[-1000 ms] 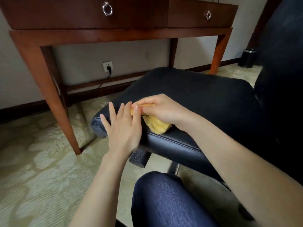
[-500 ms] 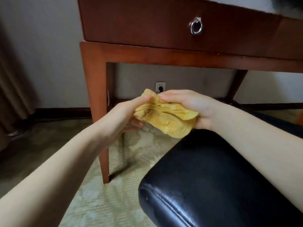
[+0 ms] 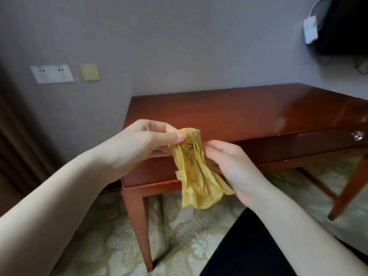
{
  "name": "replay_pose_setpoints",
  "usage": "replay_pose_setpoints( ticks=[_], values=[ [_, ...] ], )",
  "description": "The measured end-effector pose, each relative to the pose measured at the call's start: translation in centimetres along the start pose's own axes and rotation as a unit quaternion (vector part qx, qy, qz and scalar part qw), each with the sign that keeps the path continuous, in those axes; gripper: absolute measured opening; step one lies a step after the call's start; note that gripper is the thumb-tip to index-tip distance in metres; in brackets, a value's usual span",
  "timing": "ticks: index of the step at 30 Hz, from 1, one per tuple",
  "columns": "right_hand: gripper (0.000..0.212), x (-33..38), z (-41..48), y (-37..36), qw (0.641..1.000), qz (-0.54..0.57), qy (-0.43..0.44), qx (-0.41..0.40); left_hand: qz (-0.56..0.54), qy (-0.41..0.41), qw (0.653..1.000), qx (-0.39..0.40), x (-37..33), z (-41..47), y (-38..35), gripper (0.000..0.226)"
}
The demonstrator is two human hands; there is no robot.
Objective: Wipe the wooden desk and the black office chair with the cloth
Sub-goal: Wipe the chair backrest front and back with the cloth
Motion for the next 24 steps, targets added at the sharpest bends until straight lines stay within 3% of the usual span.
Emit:
replay_pose_setpoints(
  ticks=[2,4,6,8,11,16,20,24],
  values=[
    [0.011,5.6,-2.4,2.3,0.986,-0.063,0.098,-0.116,0.032,-0.009,0.999,0.003,-6.3,1.6,-0.6,0.026],
    [0.010,10.5,-5.5,4.0,0.977,-0.023,0.147,-0.156,0.070,-0.005,0.997,-0.026,-11.8,3.2,-0.9,0.025],
    [0.031,12.9,-8.2,3.7,0.984,0.007,0.146,-0.106,0.085,-0.008,0.995,-0.055,-15.7,4.1,-1.6,0.025],
    [0.058,16.2,-10.2,4.1,0.988,-0.039,0.132,-0.076,0.088,-0.007,0.994,-0.060,-20.3,5.0,-2.6,0.027],
    [0.065,19.2,-11.8,4.7,0.987,-0.032,0.135,-0.076,0.087,-0.029,0.995,-0.038,-24.4,5.4,-4.7,0.033],
    [0.077,22.7,-17.7,8.1,0.984,0.146,0.041,-0.092,0.006,-0.060,0.998,-0.036,-31.8,4.2,-9.6,0.037],
    [0.053,21.4,-21.8,7.7,0.954,0.295,-0.041,-0.033,0.008,-0.080,0.996,-0.029,-32.6,2.3,-12.7,0.049],
    [0.047,18.9,-26.1,7.6,0.933,0.344,-0.081,-0.068,0.013,-0.111,0.993,0.029,-31.9,0.6,-14.2,0.049]
  ],
)
Point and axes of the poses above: each hand's wrist, its own z-axis towards the middle knuckle, its own y-axis out of the back of the hand, x = y × z, the point moved 5 cm from there along z, towards the middle knuckle, and after that the axes turned 11 degrees about -y, right-handed, at the moved point
